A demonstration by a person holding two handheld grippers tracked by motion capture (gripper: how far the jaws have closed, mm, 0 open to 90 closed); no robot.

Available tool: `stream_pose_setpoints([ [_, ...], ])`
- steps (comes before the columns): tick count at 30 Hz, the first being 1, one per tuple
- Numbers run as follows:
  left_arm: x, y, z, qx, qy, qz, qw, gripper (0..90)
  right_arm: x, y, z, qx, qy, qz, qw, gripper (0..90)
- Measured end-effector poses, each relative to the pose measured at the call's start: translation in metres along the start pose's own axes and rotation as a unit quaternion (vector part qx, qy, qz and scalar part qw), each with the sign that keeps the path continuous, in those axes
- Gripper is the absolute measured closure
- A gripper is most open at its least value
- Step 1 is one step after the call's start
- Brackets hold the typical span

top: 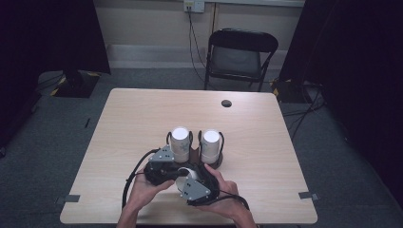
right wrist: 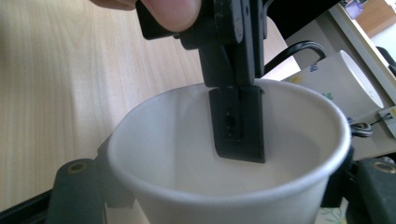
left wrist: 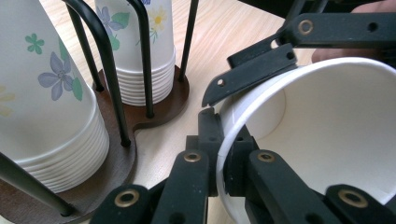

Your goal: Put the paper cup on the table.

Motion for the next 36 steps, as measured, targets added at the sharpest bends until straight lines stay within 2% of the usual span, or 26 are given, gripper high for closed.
stream_pose_setpoints([
  [7,0.0,0.0,0.001,-0.006,-0.002,0.001,1.0,87.8,0.0,0.0,-0.002,-0.001,-0.002,-0.002,1.0,28.2],
  [14,0.003,0.003,0.002,-0.009,0.007,-0.017,0.9998,86.1,0.001,-0.001,-0.003,-0.006,-0.008,-0.005,0.9999,28.6],
  [21,0.003,0.005,0.002,-0.022,-0.003,-0.022,0.9995,81.2,0.003,0.0,-0.002,-0.005,-0.018,-0.007,0.9998,28.8],
  [28,0.003,0.007,0.003,-0.032,0.0,-0.04,0.9987,78.0,0.005,-0.001,-0.003,-0.002,-0.028,-0.006,0.9996,28.8],
  [30,0.002,0.009,0.002,-0.034,-0.004,-0.051,0.9981,76.8,0.005,0.0,-0.004,-0.002,-0.03,-0.007,0.9995,28.8],
  [32,0.001,0.01,0.002,-0.031,-0.006,-0.055,0.998,78.3,0.005,0.001,-0.004,0.004,-0.03,-0.006,0.9995,28.7],
  [36,-0.002,0.015,0.001,-0.041,-0.009,-0.074,0.9964,75.1,0.007,0.003,-0.009,0.016,-0.042,-0.005,0.999,28.7],
])
Point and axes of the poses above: each handheld gripper's, and its own axes: y roughly backward along the jaws, x roughly out of its underside, z roughly to its left, the point moved 8 cm from there along -y, roughly forward along the jaws, and after that the axes turned 2 degrees about -y, right-handed, at the moved point
